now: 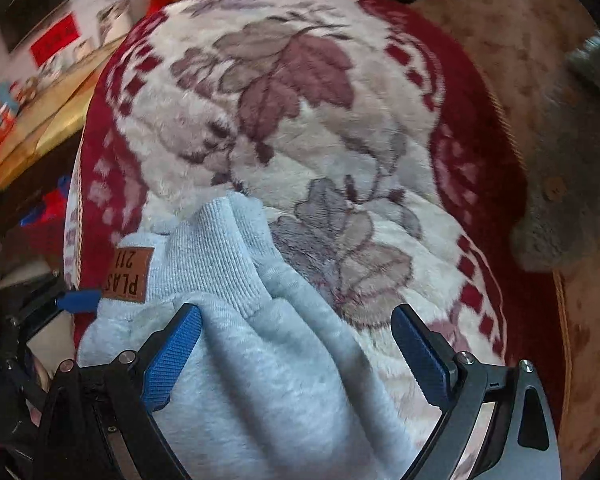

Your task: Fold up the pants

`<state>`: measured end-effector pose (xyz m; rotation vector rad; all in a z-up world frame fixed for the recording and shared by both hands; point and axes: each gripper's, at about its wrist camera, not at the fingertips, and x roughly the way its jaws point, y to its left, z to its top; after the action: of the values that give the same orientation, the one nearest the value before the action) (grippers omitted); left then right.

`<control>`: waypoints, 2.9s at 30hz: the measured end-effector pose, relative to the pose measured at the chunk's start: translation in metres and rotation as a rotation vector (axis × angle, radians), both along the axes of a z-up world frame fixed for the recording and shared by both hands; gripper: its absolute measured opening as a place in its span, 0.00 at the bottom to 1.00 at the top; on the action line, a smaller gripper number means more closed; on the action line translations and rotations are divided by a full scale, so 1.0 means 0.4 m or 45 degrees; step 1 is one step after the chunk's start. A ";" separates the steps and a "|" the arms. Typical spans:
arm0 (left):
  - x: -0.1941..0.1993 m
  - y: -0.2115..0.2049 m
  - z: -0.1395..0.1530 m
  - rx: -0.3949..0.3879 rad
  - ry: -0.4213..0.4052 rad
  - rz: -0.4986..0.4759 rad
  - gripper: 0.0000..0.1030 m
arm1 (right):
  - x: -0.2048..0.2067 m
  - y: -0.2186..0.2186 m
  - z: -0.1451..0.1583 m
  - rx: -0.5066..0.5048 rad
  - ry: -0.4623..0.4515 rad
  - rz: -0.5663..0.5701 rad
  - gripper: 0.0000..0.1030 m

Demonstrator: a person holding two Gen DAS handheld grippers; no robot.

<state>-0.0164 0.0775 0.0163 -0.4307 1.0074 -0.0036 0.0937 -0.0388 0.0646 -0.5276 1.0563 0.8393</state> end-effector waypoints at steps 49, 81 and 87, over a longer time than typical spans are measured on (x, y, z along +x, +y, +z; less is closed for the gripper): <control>-0.431 -0.791 0.106 0.280 -0.516 -0.897 0.72 | -0.513 -0.939 0.123 0.316 0.006 -0.867 0.37; -0.377 -0.621 0.125 0.513 -0.540 -1.068 0.11 | -0.584 -0.750 0.192 0.454 -0.084 -0.706 0.18; -0.435 -0.579 0.209 0.370 -0.602 -1.162 0.01 | -0.622 -0.774 0.246 0.603 -0.052 -0.704 0.14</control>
<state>-0.1904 -0.1542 0.0998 0.3150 0.6461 -0.7371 -0.1552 -0.3484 0.1631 0.1482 0.8636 0.5507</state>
